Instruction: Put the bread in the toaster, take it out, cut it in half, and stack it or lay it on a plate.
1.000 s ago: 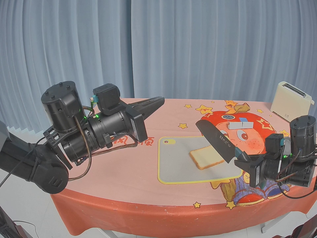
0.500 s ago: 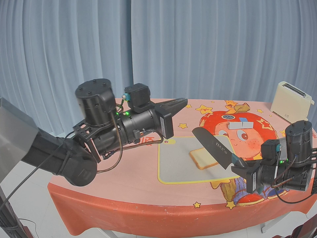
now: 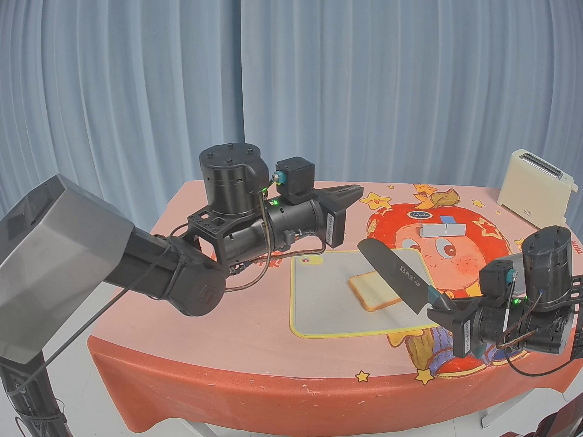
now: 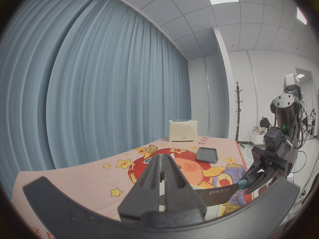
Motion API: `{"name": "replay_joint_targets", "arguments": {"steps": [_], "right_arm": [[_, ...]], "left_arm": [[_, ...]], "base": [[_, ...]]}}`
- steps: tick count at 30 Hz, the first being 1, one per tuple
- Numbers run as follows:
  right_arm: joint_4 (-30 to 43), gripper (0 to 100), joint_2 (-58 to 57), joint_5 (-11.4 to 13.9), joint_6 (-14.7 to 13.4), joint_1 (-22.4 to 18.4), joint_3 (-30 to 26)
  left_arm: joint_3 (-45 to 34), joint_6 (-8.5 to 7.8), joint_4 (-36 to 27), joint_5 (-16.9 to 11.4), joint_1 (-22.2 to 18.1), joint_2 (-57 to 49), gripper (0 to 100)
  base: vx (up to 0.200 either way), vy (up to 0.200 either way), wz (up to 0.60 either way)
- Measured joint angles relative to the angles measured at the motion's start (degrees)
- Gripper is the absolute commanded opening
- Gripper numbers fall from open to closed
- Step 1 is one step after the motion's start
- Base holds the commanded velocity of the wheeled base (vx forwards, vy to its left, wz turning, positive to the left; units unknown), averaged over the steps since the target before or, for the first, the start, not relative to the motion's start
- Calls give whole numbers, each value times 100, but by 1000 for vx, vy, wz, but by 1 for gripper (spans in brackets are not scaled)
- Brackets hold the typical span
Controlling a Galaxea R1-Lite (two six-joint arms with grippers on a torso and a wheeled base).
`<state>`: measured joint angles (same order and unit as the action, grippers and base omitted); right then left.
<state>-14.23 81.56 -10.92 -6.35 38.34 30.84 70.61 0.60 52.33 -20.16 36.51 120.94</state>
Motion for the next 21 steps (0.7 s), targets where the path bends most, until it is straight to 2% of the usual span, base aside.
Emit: {"name": "replay_joint_targets", "arguments": {"steps": [8, 14, 21], "right_arm": [[-5, 0, 63, -13, 1, -17, -37], [-6, 0, 149, -23, 0, -45, -37], [-20, 0, 254, -24, -7, -66, -4]], "left_arm": [[395, -28, -180, -13, 11, 406, 0], [552, -333, -312, -15, 83, 697, 0], [591, -371, -329, -11, 168, 920, 0]], "base": [[0, 0, 0], [0, 0, 0], [0, 0, 0]]}}
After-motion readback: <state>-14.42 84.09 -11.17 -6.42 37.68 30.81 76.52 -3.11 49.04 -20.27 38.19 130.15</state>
